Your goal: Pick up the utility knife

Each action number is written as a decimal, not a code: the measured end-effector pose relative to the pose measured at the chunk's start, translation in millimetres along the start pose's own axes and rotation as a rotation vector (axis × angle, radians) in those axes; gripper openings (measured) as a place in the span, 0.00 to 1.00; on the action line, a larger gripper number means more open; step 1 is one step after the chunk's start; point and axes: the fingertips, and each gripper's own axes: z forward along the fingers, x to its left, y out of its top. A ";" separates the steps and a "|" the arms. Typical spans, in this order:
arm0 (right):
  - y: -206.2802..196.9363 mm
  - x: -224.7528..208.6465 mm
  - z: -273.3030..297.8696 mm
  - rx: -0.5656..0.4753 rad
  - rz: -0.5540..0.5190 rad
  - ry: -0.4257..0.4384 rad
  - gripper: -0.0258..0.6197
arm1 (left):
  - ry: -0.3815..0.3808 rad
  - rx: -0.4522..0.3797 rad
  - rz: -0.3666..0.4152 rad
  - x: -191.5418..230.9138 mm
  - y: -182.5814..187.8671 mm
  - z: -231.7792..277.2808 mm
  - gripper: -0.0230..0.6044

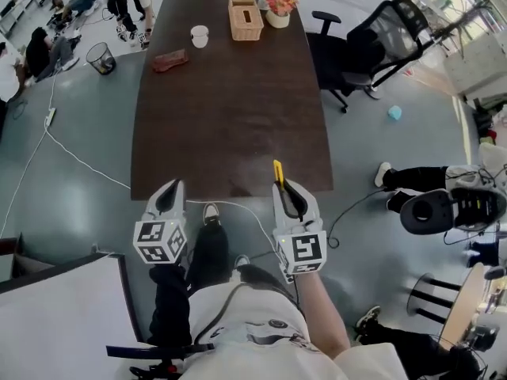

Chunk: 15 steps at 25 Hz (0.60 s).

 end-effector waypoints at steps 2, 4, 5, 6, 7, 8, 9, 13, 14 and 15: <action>-7.9 1.7 -35.8 -0.014 0.019 0.000 0.12 | 0.009 -0.011 0.025 -18.8 -8.5 -27.3 0.03; -17.0 1.8 -68.3 -0.021 0.058 -0.007 0.12 | 0.020 -0.006 0.044 -34.2 -20.9 -52.1 0.03; -21.7 2.4 -83.0 -0.023 0.080 -0.006 0.12 | 0.028 0.003 0.049 -40.1 -28.6 -63.8 0.03; -25.5 3.2 -96.2 -0.027 0.100 -0.001 0.12 | 0.034 0.012 0.054 -45.3 -35.7 -74.5 0.03; -28.0 3.7 -107.7 -0.031 0.113 0.003 0.12 | 0.037 0.018 0.057 -50.1 -41.1 -84.1 0.03; -28.7 3.8 -117.3 -0.037 0.119 0.005 0.12 | 0.039 0.019 0.061 -54.1 -44.4 -92.8 0.03; -27.3 4.2 -125.0 -0.045 0.121 0.004 0.12 | 0.041 0.017 0.063 -56.6 -46.0 -100.8 0.03; -15.6 14.0 -146.5 -0.085 0.133 -0.003 0.12 | 0.048 0.000 0.075 -59.8 -48.2 -125.8 0.03; -14.0 18.2 -151.1 -0.091 0.137 -0.002 0.12 | 0.045 -0.006 0.080 -62.4 -49.1 -130.3 0.03; -12.9 22.8 -155.6 -0.095 0.139 0.000 0.12 | 0.039 -0.013 0.086 -65.7 -50.0 -134.1 0.03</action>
